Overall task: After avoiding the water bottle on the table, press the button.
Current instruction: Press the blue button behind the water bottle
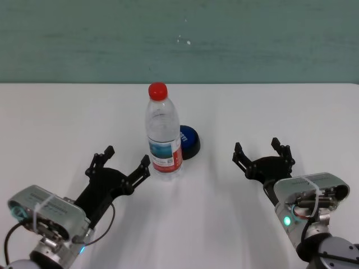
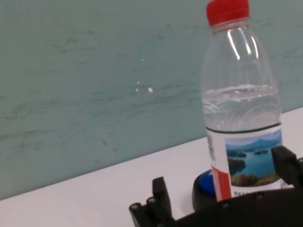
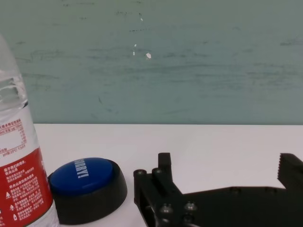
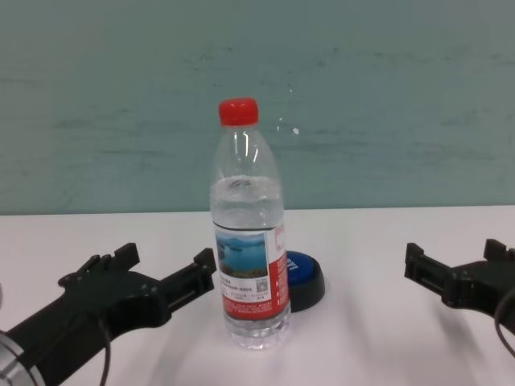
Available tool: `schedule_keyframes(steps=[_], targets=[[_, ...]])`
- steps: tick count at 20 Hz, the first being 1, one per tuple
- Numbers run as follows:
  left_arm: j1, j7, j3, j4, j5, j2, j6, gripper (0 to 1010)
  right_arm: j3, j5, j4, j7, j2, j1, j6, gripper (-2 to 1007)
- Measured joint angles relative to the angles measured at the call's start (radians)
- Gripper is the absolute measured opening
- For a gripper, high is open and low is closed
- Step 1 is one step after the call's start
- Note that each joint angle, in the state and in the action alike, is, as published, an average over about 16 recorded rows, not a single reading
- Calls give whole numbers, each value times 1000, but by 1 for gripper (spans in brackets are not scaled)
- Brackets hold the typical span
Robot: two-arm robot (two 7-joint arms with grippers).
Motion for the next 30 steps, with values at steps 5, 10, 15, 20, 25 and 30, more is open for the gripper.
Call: schedule_keyframes(steps=[5,10,15,20,25,30], targets=[[-2,0,0,2,1,-1,0,1010,0,0,0,0,0,0,0,1004],[-4,0,-1,4,0,-2,0,1010,0,0,0,0,0,0,0,1004],[-5,0,-3,5,-2,-2,0,1010,0,0,0,0,0,0,0,1004],[-5,-1,-6,4,-5,0,2,1010,0,0,0,0,0,0,0,1004],[-3,-2,-13,1,-11,3,6,1010,0,0,0,0,0,0,0,1004],[-1,-3,-23,-1,-18,8,10,1010,0,0,0,0,0,0,0,1004]])
